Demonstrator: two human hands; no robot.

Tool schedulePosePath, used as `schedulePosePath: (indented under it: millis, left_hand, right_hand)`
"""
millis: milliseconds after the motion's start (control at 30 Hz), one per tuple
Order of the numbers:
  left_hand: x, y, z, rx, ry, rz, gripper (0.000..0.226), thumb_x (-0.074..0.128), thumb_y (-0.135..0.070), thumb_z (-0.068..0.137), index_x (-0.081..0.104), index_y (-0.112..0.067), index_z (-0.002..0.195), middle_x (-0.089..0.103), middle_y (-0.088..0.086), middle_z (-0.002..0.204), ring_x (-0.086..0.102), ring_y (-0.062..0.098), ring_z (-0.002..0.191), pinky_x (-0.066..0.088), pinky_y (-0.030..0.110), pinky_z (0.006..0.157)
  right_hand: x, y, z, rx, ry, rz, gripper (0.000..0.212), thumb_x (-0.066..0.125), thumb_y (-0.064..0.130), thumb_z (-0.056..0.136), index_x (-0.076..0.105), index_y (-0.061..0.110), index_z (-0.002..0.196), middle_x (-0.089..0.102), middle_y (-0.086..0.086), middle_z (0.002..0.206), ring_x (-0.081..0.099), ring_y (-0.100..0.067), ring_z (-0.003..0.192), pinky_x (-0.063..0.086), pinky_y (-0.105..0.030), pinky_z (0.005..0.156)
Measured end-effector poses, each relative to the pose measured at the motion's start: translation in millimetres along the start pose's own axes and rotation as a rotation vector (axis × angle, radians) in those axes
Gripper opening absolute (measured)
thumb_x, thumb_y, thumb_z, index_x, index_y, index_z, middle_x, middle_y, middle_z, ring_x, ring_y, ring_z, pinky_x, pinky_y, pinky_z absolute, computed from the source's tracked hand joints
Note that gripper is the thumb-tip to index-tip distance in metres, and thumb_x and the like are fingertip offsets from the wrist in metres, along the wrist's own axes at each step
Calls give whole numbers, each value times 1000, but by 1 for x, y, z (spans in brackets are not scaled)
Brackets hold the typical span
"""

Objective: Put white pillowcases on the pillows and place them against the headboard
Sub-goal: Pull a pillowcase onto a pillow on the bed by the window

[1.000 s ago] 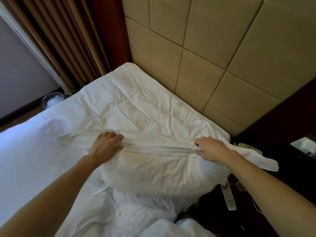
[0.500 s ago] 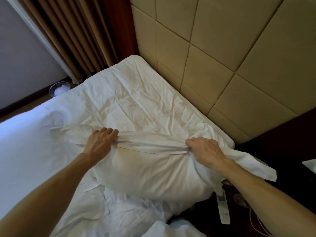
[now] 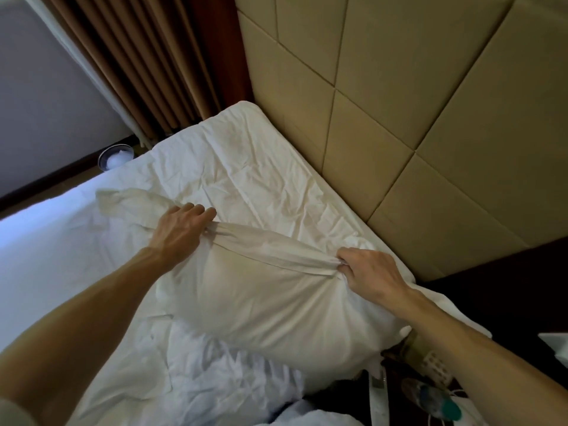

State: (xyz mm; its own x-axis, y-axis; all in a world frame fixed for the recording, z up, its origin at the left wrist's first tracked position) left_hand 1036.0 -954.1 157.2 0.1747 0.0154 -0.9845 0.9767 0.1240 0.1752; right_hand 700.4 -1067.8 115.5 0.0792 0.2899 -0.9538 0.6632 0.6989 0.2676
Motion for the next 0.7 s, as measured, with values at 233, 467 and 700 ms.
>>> schedulePosePath:
  millis: [233, 467, 700]
  left_hand:
    - [-31, -33, 69, 92, -87, 7, 37, 64, 1, 73, 55, -21, 101, 60, 0, 83, 56, 26, 76, 42, 36, 65]
    - [-57, -101, 150, 321, -182, -31, 37, 64, 4, 72, 56, -19, 100, 61, 0, 80, 57, 26, 73, 39, 34, 60]
    - [-60, -184, 241, 548, -197, -69, 45, 71, 8, 62, 54, -21, 93, 61, 0, 75, 57, 28, 69, 35, 29, 57]
  right_hand:
    - [-43, -39, -23, 143, -120, -19, 11, 59, 30, 91, 53, 25, 84, 62, 9, 73, 59, -17, 65, 33, -29, 52]
    - [-75, -78, -68, 361, -194, -90, 18, 57, 32, 93, 45, 28, 82, 61, 8, 77, 60, -18, 69, 29, -29, 53]
    - [-97, -131, -92, 662, -218, -167, 10, 51, 29, 96, 50, 26, 87, 59, 9, 79, 60, -18, 70, 38, -31, 57]
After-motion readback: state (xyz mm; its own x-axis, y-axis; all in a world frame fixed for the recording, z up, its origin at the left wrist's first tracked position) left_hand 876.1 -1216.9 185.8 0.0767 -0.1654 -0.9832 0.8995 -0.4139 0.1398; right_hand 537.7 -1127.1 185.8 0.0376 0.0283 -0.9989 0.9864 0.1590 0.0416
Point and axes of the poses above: each hand's wrist, its own z-axis towards the middle knuckle, its own x-axis out of the palm, y = z × x, the point moved 8 cm from there along z, towards the middle knuckle
